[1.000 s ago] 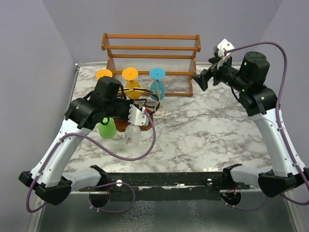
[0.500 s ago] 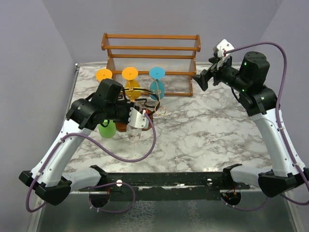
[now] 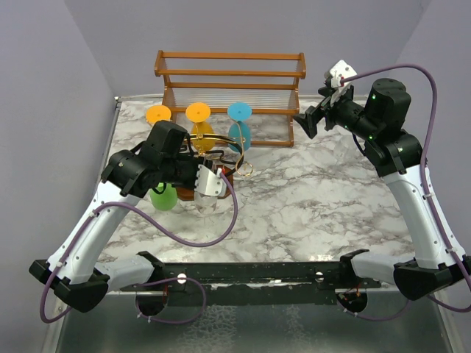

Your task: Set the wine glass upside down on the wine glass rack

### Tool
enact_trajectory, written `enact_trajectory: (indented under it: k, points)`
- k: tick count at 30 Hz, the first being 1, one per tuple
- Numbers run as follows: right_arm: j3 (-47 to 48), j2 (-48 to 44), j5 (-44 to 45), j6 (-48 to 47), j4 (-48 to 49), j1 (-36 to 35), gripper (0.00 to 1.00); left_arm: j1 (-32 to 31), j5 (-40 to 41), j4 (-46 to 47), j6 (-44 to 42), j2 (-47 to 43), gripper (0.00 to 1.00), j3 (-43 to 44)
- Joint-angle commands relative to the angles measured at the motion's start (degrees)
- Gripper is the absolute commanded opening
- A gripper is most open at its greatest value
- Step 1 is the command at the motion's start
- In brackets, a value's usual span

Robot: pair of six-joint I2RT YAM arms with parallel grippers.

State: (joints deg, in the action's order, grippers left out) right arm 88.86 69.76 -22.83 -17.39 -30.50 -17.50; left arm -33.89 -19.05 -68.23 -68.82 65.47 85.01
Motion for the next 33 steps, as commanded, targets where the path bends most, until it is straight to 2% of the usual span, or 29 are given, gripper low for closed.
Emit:
enact_trajectory:
  k: [1, 7, 16, 29, 33]
  points:
    - [-0.24, 0.21, 1.42, -1.19, -1.08, 0.36, 1.00, -0.30, -2.54, -0.32, -0.20, -0.61, 0.36, 0.36]
    - [-0.61, -0.19, 4.24, -2.48, -0.97, 0.35, 1.00, -0.38, -2.19, -0.83, -0.34, -0.68, 0.42, 0.87]
    - [-1.44, -0.57, 7.93, -3.72, -1.31, 0.36, 1.00, -0.62, -3.98, -3.69, -0.51, -0.70, 0.46, 3.35]
    - [-5.26, -2.20, 17.63, -5.76, -0.87, 0.36, 1.00, -0.74, -4.62, -7.80, -1.76, -1.37, 0.60, 4.04]
    - [-8.12, -3.54, 21.79, -5.75, 0.26, 2.10, 1.00, -0.73, -6.86, -7.47, 0.34, -1.87, 0.63, 5.29]
